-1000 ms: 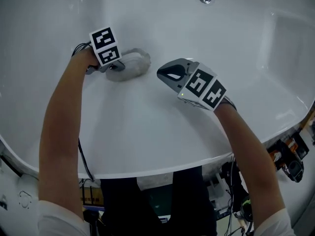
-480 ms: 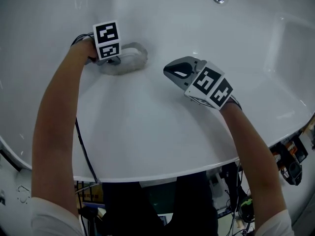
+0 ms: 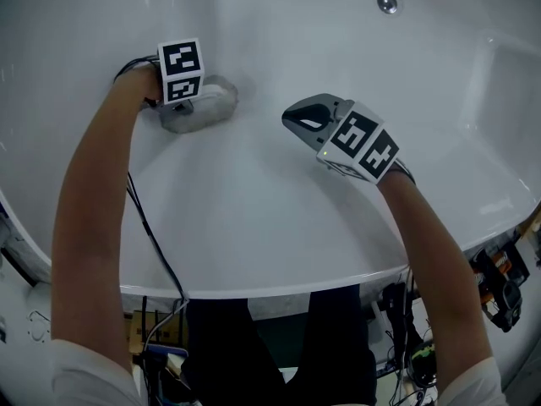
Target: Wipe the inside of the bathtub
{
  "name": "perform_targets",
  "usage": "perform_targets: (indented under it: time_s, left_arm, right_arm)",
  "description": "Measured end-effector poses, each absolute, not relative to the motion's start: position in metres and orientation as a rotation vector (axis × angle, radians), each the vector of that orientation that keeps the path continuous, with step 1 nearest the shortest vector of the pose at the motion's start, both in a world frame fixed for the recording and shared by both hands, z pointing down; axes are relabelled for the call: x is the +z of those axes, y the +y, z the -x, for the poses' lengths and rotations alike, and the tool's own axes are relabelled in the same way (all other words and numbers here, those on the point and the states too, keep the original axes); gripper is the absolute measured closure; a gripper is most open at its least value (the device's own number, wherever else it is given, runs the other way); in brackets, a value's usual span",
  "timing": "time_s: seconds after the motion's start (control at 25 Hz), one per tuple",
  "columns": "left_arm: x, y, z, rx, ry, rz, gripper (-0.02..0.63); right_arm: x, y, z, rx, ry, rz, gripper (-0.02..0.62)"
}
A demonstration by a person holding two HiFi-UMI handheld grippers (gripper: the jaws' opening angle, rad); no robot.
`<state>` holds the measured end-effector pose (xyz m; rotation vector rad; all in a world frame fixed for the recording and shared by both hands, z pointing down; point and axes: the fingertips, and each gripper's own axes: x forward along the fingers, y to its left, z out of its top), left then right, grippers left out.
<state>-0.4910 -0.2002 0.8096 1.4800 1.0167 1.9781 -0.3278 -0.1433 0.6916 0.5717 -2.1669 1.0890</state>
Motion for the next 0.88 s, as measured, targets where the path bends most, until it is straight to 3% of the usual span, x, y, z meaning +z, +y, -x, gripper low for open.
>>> perform_targets:
  time_s: [0.36,0.88]
  left_arm:
    - [0.792,-0.204,0.505,2.074,0.963,-1.395,0.506]
    - [0.686,-0.205,0.547,2.009,0.983,-1.428,0.506]
  right_arm:
    - [0.683,-0.148,0.330,1.061,-2.177,-0.536,0.577]
    - [0.624,-0.156,0.367,0.985,-2.206,-0.450,0.577]
